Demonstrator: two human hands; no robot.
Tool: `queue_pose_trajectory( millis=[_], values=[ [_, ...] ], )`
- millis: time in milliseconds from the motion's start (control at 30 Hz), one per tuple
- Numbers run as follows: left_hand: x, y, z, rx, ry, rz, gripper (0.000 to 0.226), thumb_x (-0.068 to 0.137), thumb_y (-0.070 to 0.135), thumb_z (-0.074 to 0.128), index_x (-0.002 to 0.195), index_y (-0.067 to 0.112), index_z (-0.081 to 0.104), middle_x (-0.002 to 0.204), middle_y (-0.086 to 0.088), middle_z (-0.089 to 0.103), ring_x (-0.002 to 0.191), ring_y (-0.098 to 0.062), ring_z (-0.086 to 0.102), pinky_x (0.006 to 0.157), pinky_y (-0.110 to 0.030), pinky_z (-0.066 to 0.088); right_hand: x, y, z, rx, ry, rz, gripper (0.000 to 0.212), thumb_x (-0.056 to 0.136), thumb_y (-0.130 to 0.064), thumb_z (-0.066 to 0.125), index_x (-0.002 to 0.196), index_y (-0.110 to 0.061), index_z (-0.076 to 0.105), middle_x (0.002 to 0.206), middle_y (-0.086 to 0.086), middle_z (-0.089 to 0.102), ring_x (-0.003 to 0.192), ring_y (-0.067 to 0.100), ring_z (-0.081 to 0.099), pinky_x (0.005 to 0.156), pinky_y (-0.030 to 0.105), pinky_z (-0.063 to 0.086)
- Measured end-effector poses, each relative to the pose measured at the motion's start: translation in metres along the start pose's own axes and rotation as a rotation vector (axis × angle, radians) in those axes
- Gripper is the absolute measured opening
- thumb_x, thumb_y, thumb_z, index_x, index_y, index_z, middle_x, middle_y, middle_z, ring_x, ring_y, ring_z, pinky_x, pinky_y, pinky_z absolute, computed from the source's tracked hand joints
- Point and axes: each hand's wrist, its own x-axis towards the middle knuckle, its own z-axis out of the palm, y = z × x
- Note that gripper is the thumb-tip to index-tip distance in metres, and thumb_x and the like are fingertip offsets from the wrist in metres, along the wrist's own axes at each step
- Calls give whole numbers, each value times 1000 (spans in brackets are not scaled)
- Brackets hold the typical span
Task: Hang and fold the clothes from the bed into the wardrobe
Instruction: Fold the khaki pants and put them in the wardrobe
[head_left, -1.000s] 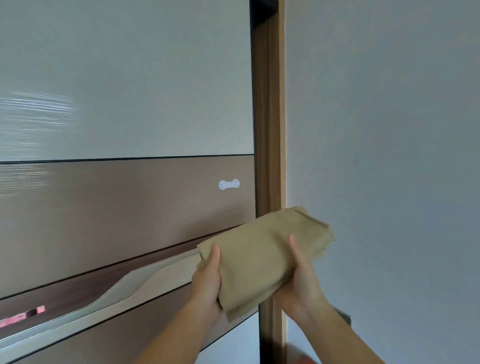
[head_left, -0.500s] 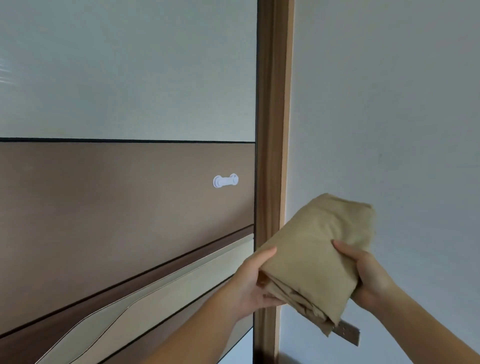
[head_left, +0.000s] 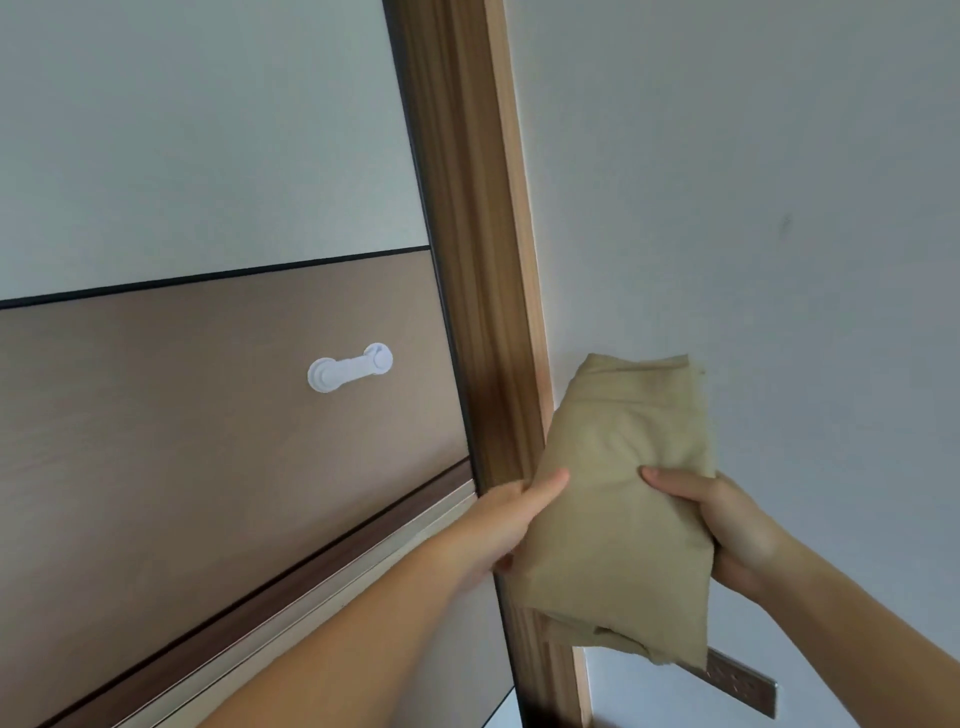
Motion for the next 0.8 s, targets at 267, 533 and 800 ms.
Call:
queue_pose_trajectory(
  millis=[267,533,800],
  values=[
    [55,-4,-10,-185,-91,11,75,60,60,81,120,16,68,111,-6,73,104,-25,69,99,-44,51,43,13,4,179,-150,172,58,67,-30,86,116,-4,70,119,19,67,104,35,68,83,45,56],
    [82,13,-33,639,72,125,77,86,80,25,88,18,71,92,0,71,89,-20,67,83,-34,52,66,22,1,170,-67,172,49,76,-22,69,120,-1,64,113,19,70,95,33,71,81,42,52],
    [135,23,-74,2437,31,176,49,100,49,37,131,16,56,135,-10,56,133,-33,41,117,-58,3,59,19,-18,52,-9,220,71,52,-23,81,117,0,65,112,21,70,97,36,70,85,44,49]
  ],
)
